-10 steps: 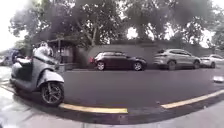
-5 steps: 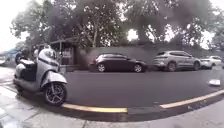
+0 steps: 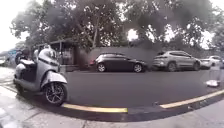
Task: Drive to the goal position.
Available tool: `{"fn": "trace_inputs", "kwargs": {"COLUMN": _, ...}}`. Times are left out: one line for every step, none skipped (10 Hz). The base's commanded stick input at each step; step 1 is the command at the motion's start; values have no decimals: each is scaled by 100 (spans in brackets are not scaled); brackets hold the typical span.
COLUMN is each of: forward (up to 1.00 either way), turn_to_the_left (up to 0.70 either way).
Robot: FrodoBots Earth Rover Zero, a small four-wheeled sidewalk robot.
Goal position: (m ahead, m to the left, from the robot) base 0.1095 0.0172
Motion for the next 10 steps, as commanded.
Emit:
{"fn": "trace_inputs", "kwargs": {"forward": -17, "turn_to_the_left": 0}}
{"fn": "trace_inputs", "kwargs": {"forward": 0, "turn_to_the_left": 0}}
{"fn": "trace_inputs", "kwargs": {"forward": 0, "turn_to_the_left": 0}}
{"fn": "trace_inputs", "kwargs": {"forward": 0, "turn_to_the_left": 0}}
{"fn": "trace_inputs", "kwargs": {"forward": 0, "turn_to_the_left": 0}}
{"fn": "trace_inputs", "kwargs": {"forward": 0, "turn_to_the_left": 0}}
{"fn": "trace_inputs", "kwargs": {"forward": 0, "turn_to_the_left": 0}}
{"fn": "trace_inputs", "kwargs": {"forward": 0, "turn_to_the_left": 0}}
{"fn": "trace_inputs", "kwargs": {"forward": 0, "turn_to_the_left": 0}}
{"fn": "trace_inputs", "kwargs": {"forward": 0, "turn_to_the_left": 0}}
